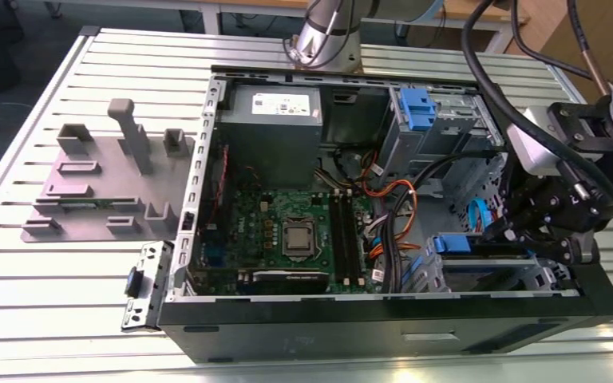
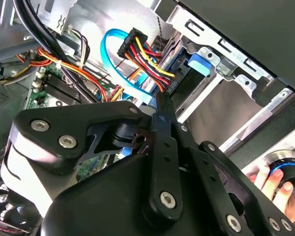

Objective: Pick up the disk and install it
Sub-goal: 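Insert the second disk wire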

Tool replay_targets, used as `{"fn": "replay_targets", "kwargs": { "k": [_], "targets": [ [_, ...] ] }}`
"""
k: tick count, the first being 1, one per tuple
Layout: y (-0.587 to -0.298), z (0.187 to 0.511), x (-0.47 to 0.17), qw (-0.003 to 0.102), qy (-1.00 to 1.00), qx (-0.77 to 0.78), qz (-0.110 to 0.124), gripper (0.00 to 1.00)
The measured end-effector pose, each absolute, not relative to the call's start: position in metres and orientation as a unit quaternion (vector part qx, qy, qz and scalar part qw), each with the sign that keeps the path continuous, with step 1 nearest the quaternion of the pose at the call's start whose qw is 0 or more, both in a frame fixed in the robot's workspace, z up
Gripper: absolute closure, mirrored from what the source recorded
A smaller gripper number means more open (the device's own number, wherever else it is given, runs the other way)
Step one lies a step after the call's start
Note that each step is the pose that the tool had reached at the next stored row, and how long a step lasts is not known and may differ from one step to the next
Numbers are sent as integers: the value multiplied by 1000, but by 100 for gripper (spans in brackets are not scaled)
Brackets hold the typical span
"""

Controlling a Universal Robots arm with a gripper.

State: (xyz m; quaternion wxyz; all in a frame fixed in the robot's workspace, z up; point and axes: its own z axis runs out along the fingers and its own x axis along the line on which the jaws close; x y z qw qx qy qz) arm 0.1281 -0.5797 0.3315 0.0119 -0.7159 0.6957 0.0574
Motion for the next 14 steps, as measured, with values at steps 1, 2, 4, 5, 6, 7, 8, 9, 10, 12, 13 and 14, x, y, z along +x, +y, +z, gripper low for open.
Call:
{"fn": "replay_targets", "kwargs": {
  "k": [1,2,4,5,6,7,8,9,10,12,13,14],
  "targets": [
    [-580,331,128,12,696,-716,58,90],
    [-580,331,128,12,696,-716,58,90],
    [-580,332,128,12,696,-716,58,90],
    [-580,333,129,13,696,-716,58,90],
    [-580,334,129,13,696,-716,58,90],
    [-580,336,130,12,696,-716,58,90],
    [-580,338,131,12,696,-716,58,90],
    [-580,339,132,12,696,-716,58,90],
    [-580,340,134,12,696,-716,58,90],
    [-580,341,136,11,696,-716,59,90],
    [-580,342,137,11,696,-716,59,90],
    [-580,344,138,11,696,-716,59,90]
  ]
}}
